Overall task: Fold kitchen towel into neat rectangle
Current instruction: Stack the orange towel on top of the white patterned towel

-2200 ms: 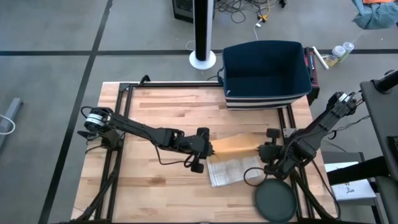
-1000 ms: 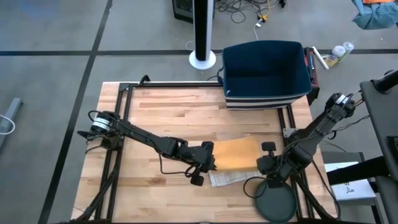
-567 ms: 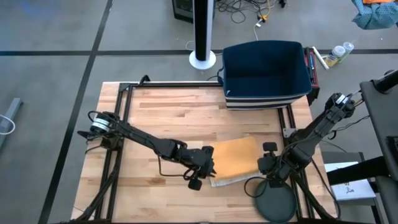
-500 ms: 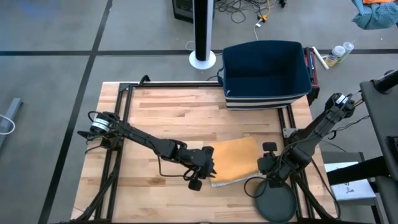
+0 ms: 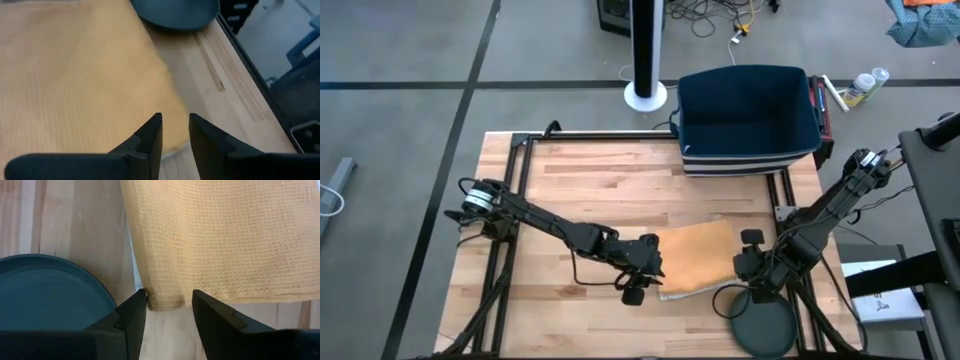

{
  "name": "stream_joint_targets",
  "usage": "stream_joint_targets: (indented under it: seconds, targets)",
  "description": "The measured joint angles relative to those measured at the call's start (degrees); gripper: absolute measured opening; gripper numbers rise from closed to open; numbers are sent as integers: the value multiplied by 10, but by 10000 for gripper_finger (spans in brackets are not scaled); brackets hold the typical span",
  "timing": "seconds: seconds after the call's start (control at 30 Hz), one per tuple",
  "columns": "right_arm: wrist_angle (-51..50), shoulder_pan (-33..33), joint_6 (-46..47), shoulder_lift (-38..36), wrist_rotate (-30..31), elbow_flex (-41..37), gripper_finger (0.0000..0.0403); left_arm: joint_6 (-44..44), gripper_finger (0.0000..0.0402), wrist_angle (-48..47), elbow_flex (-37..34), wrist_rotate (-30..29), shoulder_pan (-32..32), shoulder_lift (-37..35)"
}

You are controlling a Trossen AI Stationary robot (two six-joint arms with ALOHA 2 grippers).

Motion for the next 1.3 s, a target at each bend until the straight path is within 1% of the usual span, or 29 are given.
stream_joint_targets:
  seconds: [0.1, 0.2, 0.33, 0.43, 0.57, 0.7, 0.83, 0.97, 1.03, 1.13, 1.3]
  targets:
    - [2, 0, 6, -1, -14, 1, 145, -2, 80, 6, -7, -11, 0, 7]
    - [13, 2, 19, 0, -27, 1, 141, -12, 76, 37, -15, -11, -1, 21]
    - [38, 4, 18, 7, -25, -16, 134, -16, 77, 90, -17, 2, -9, 54]
    - [42, 3, 19, 19, -23, -32, 130, -22, 78, 94, -10, 18, -16, 89]
    - [39, 3, 23, 39, 0, -49, 125, -26, 76, 98, 6, 21, -29, 113]
    - [36, 3, 21, 49, 5, -49, 124, -26, 78, 95, 8, 21, -37, 114]
    - [20, 3, 21, 47, 5, -29, 130, -26, 79, 64, 8, 20, -38, 87]
    - [1, 4, 18, 45, 21, 10, 134, -26, 76, -8, 8, -23, -40, 46]
    - [-1, 5, 7, 45, 36, 26, 135, -27, 76, -49, 8, -56, -42, 23]
    - [5, 5, -2, 45, 60, 37, 135, -28, 77, -86, 8, -116, -46, -3]
    - [48, 4, -17, 50, 115, 25, 135, -34, 74, -99, -2, -182, -46, -24]
